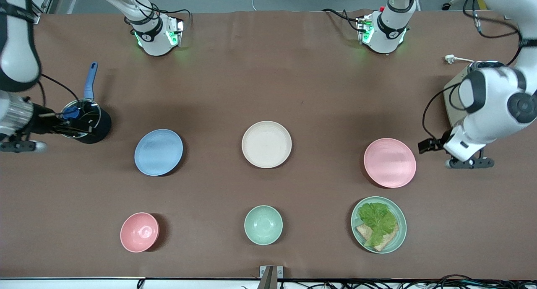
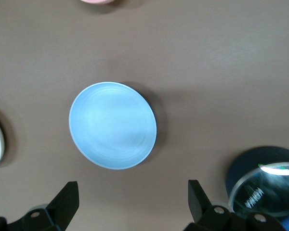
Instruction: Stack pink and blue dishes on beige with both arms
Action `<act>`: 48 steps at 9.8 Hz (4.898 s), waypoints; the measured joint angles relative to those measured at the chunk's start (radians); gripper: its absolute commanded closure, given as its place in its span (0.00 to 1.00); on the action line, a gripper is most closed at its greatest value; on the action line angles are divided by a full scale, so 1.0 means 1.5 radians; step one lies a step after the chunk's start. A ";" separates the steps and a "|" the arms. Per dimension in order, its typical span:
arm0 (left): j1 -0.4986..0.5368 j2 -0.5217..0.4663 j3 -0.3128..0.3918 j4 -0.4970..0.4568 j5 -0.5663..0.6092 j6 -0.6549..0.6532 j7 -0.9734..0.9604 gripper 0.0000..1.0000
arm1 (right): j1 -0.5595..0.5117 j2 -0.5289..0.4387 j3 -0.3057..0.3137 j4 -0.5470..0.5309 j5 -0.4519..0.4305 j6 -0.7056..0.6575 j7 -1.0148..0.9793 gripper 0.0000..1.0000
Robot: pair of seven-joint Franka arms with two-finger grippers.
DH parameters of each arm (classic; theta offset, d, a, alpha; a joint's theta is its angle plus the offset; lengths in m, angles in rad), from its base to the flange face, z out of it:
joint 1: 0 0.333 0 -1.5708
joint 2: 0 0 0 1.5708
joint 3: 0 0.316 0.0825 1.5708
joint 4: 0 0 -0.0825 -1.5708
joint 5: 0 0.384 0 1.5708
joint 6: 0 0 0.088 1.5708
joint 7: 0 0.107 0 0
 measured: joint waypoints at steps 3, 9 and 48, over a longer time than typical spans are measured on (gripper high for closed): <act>-0.011 0.081 -0.007 0.017 0.000 0.021 -0.001 0.28 | 0.001 0.072 0.001 -0.076 0.053 0.149 -0.090 0.00; -0.010 0.115 -0.006 0.023 0.000 0.018 0.011 0.72 | 0.016 0.189 0.007 -0.103 0.233 0.276 -0.243 0.02; -0.241 0.120 -0.189 0.214 -0.003 -0.072 -0.501 0.00 | 0.321 0.104 0.098 -0.014 0.156 0.184 0.333 0.98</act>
